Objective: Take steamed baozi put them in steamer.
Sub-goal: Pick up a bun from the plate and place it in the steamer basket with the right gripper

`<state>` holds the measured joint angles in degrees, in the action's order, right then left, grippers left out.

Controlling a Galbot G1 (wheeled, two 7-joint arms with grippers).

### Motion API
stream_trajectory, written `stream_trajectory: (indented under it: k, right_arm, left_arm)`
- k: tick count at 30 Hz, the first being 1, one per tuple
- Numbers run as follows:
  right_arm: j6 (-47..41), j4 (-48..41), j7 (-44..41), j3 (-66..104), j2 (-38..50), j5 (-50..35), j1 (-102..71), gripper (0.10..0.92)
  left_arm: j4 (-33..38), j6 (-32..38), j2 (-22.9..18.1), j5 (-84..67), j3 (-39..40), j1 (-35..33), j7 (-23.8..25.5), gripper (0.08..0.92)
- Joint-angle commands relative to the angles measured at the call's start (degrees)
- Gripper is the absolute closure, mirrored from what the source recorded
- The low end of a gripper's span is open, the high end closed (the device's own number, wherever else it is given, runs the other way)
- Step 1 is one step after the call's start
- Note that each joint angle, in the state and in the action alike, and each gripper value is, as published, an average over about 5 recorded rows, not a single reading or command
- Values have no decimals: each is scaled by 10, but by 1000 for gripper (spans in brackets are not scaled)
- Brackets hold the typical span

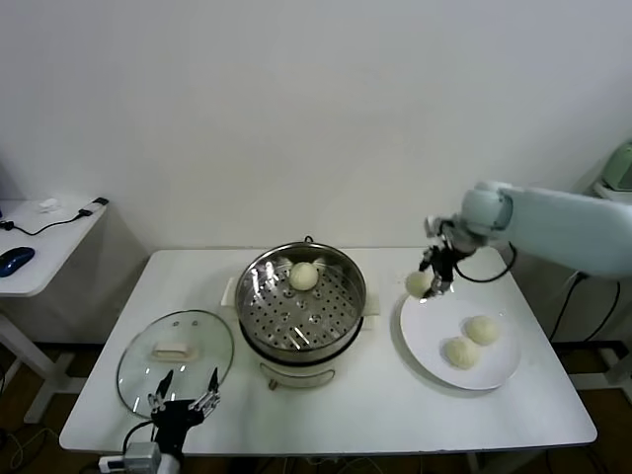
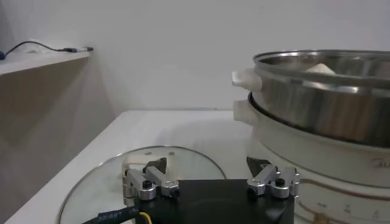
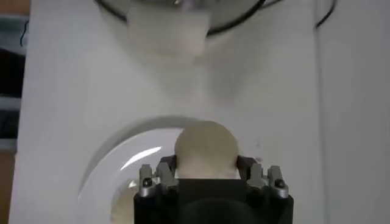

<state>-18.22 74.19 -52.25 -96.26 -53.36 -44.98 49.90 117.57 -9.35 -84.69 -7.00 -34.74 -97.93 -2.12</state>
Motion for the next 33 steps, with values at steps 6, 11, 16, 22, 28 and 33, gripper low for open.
stream_trajectory:
  k: [6,11,16,22,28,33]
  right_arm:
    - [-123,139,126,14,-222,-236,95,372]
    - [-157,97,186,21,-263,-206,-8,372]
    - [-171,25,213,38,-284,-167,-87,372]
    - [-163,-61,216,52,-303,-128,-149,372]
    - [-152,-106,201,63,-321,-115,-180,372]
    - [-147,-124,195,71,-332,-115,-189,372]
  left_arm:
    - [17,-6,3,-5,4,1,0,177]
    - [23,-5,3,-7,2,-1,0,177]
    - [27,-5,2,-9,-1,-3,0,177]
    - [25,-5,1,-10,0,-2,0,177]
    - [23,-7,0,-10,1,1,0,177]
    - [21,-7,1,-11,0,3,0,177]
